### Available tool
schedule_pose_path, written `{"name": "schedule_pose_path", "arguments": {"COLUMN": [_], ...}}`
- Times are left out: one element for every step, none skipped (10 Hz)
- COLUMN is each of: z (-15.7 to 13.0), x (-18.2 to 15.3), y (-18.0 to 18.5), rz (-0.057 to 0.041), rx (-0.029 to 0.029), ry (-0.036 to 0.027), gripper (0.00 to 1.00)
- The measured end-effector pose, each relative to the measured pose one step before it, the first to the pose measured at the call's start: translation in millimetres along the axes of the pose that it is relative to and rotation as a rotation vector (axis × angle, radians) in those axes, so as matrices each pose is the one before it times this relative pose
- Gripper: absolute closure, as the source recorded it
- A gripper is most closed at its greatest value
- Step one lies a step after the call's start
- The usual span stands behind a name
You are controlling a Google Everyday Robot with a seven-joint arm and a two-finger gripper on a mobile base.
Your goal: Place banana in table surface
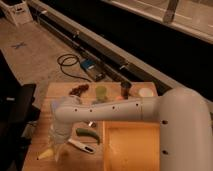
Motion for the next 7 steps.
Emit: {"name": "schedule_pose_path", "arguments": {"z": [5.69,5.69,4.08,3.99,3.0,1.7,-2.25], "x": [2.38,3.13,5.46,6.12,3.43,6.11,3.08], "y": [2.39,2.52,2.27,2.19,1.55,2.89,1.69], "rz": [0.0117,0.01176,0.0187,0.01951,0.01187,0.01726,0.00893], "rx": [-0.01732,-0.01619,-0.01577,-0.01715,-0.01198,-0.00601,0.0065], "ry": [0.00054,0.00079,0.00498,0.00703,0.0043,0.0067,0.0052], "gripper": [0.56,0.48,0.37,0.29,0.27,0.27,0.27]}}
